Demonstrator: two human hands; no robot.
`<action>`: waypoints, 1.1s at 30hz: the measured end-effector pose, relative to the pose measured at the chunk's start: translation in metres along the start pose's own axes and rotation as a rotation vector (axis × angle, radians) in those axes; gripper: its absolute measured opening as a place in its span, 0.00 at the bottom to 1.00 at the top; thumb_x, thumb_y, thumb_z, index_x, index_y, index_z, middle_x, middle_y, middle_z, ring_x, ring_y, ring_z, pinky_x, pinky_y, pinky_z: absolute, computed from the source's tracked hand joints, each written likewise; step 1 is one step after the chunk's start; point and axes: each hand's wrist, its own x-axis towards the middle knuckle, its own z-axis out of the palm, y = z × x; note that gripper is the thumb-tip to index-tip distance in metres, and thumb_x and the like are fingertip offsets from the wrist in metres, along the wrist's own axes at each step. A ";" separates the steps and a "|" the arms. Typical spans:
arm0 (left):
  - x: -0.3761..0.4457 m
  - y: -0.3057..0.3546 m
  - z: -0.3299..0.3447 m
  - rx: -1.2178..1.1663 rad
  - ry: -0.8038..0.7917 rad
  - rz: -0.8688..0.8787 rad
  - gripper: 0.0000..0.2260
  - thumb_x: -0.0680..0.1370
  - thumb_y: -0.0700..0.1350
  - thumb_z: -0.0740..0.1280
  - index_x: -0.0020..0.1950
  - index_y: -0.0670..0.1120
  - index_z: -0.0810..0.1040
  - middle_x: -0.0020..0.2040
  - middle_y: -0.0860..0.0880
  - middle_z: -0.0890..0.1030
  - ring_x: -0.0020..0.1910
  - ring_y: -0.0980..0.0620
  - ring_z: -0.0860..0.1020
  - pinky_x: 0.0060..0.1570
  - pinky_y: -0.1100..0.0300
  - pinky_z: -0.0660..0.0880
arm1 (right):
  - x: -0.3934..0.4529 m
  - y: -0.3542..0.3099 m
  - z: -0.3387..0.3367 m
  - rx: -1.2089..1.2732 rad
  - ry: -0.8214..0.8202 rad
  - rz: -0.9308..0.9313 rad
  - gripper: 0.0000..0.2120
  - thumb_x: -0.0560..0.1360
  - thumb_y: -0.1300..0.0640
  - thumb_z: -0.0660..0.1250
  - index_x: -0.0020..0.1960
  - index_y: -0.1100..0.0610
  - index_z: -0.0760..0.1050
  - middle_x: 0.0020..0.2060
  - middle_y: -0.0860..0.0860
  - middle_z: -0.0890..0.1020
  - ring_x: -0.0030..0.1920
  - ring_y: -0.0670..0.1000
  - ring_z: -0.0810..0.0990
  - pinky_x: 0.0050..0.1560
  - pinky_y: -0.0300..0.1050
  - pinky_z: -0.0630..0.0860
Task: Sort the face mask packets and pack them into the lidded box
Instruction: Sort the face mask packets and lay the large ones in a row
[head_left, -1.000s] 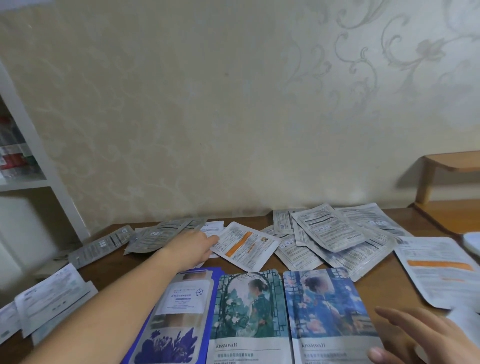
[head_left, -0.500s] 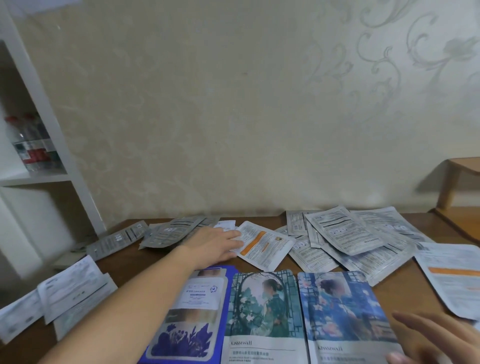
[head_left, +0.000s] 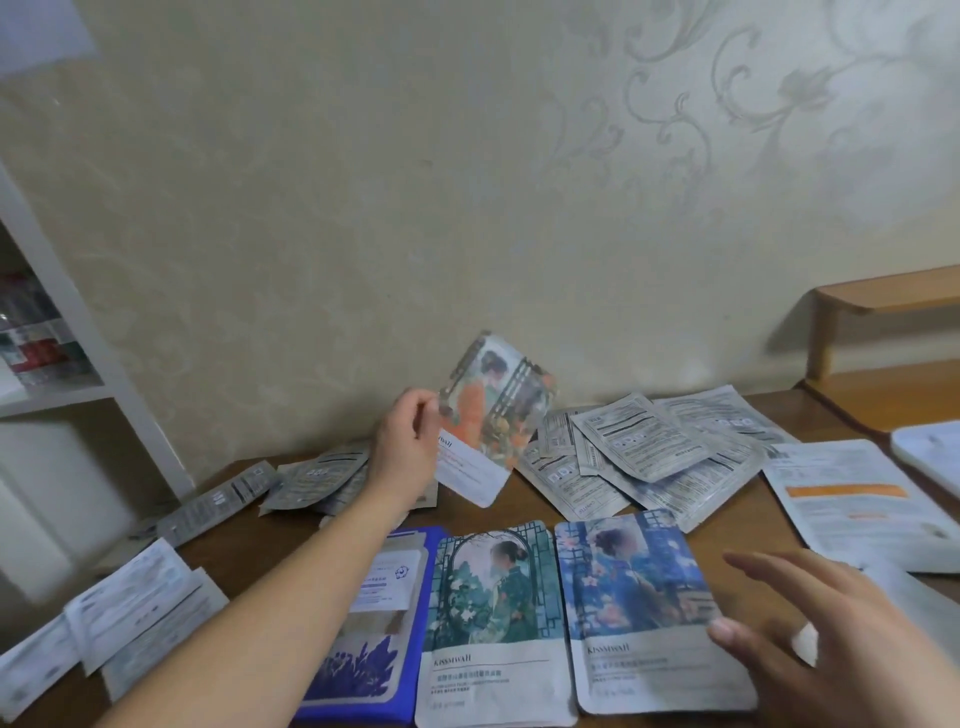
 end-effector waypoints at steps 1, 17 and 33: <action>-0.004 0.014 -0.006 -0.145 0.022 -0.078 0.09 0.83 0.43 0.58 0.44 0.47 0.74 0.34 0.51 0.74 0.32 0.53 0.70 0.33 0.57 0.66 | -0.001 -0.003 -0.001 0.084 -0.006 0.030 0.37 0.60 0.17 0.51 0.55 0.37 0.77 0.47 0.36 0.79 0.47 0.43 0.78 0.43 0.43 0.75; -0.166 0.158 -0.021 -0.918 -0.541 -0.515 0.11 0.82 0.47 0.62 0.62 0.46 0.76 0.58 0.45 0.83 0.59 0.48 0.81 0.62 0.47 0.76 | -0.008 -0.036 -0.030 1.062 -0.160 0.318 0.23 0.71 0.64 0.72 0.63 0.52 0.74 0.43 0.58 0.86 0.44 0.59 0.85 0.42 0.54 0.82; -0.188 -0.030 -0.243 -0.347 0.027 -0.899 0.17 0.80 0.39 0.66 0.69 0.49 0.74 0.53 0.49 0.84 0.51 0.47 0.83 0.52 0.50 0.79 | 0.028 -0.165 0.061 0.593 -0.282 -0.164 0.03 0.74 0.54 0.71 0.47 0.48 0.79 0.35 0.45 0.85 0.38 0.41 0.83 0.41 0.37 0.80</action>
